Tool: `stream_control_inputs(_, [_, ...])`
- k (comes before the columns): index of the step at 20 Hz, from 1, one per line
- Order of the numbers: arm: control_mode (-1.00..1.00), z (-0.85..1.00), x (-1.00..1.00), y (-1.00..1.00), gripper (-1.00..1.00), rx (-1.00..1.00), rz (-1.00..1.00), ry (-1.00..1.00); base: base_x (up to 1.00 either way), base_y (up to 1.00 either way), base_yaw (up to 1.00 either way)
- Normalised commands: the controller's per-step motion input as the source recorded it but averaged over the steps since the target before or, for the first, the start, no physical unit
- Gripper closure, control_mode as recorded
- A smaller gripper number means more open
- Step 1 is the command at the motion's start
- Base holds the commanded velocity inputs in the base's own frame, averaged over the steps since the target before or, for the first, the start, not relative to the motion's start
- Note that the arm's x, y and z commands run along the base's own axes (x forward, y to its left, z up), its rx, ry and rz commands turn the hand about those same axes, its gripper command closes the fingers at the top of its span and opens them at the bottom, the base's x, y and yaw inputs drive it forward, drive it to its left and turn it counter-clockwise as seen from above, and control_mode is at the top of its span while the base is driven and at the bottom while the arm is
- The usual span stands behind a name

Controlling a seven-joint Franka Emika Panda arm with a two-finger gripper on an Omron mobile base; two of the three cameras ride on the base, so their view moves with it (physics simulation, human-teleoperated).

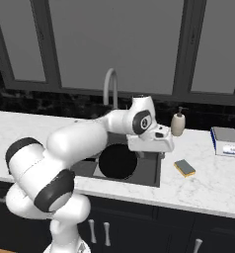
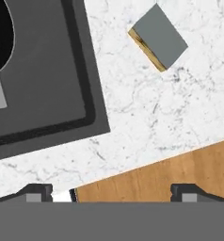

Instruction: Pick the pan and sponge and place them into the sink. Then turn on the water.

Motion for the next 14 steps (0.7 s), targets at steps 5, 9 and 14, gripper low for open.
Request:
stream_control_inputs(5, [-1.0, -0.42, 0.48, -0.85, -1.0, 0.01, 0.32, 0.11, 0.0, 0.0, 0.0])
stream_control_inputs(9, [-1.0, -0.61, 0.36, -0.71, -1.0, 0.08, 0.37, 0.0, 0.0, 0.0, 0.0])
stream_control_inputs(14, [-1.0, -0.42, 0.42, -0.42, -1.0, 0.09, 0.3, 0.0, 0.0, 0.0, 0.0])
